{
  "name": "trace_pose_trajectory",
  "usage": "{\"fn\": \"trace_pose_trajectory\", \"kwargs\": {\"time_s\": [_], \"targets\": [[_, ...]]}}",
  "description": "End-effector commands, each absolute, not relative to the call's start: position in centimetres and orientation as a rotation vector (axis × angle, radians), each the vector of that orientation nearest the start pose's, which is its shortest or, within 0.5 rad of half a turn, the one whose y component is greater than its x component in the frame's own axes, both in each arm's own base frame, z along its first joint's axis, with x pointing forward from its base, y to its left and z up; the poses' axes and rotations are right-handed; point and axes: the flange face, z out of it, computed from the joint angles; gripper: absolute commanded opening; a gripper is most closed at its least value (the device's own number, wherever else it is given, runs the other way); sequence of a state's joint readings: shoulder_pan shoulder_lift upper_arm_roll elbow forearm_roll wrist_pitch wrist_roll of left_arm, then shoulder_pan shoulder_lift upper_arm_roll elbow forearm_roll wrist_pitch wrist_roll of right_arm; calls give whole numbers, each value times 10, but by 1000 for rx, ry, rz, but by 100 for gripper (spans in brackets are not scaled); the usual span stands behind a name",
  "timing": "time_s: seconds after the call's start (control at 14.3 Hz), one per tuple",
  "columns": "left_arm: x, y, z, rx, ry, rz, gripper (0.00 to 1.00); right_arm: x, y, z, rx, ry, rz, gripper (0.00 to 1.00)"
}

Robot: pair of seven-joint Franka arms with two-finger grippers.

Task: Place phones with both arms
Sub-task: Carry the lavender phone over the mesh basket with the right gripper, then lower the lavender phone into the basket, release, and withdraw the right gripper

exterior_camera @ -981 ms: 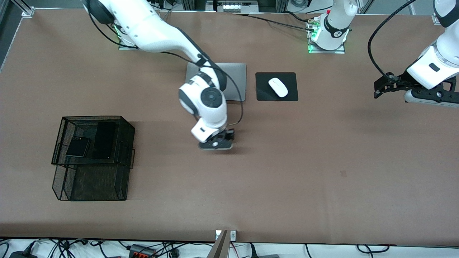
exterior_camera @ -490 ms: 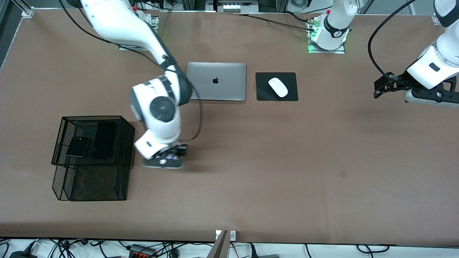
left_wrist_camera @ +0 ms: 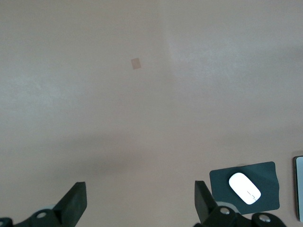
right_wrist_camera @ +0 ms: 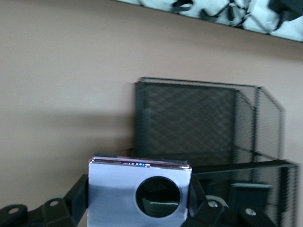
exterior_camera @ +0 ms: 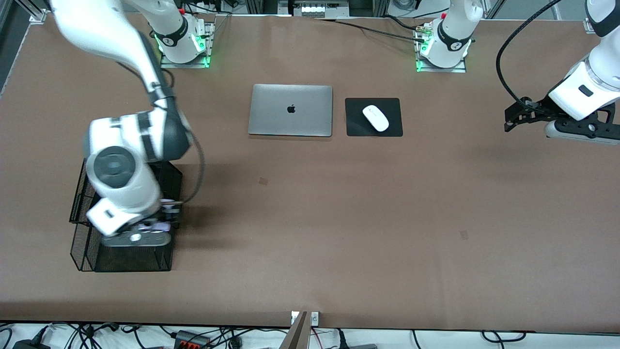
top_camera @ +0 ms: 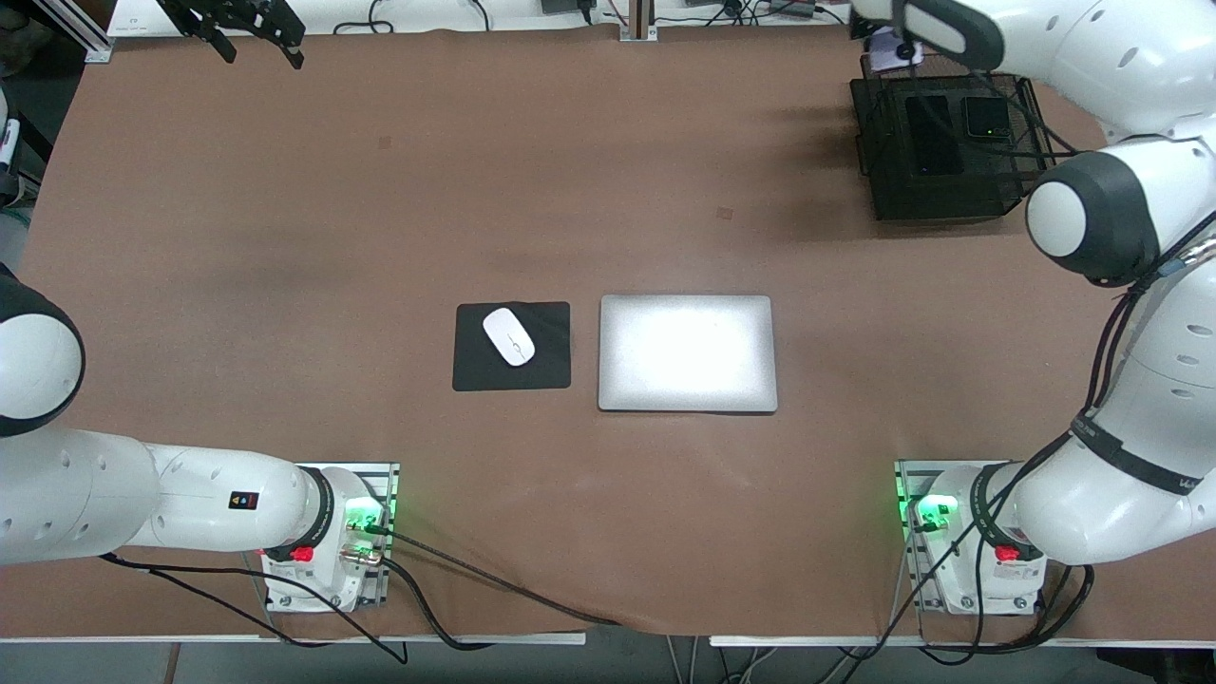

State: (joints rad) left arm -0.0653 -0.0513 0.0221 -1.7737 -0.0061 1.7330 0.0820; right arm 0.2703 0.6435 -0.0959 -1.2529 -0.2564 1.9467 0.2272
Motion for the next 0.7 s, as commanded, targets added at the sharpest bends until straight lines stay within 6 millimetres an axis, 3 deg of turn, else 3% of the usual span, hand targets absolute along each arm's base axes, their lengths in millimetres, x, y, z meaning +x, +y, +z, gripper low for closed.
{"fn": "trace_pose_trajectory", "kwargs": {"time_s": [0.0,0.28,0.42,0.63], "targets": [[544,-24,578,-3151,188,-12,100,747,64,382,-3398,-73,-227,10],[544,-25,578,-3151,191,-12,100,760,40,342,-3378,-21,-281,11],[544,-25,578,-3151,191,-12,100,768,11,317,-3347,28,-332,11],[544,-25,578,-3151,191,-12,100,774,-8,291,-3333,42,-391,12]]}}
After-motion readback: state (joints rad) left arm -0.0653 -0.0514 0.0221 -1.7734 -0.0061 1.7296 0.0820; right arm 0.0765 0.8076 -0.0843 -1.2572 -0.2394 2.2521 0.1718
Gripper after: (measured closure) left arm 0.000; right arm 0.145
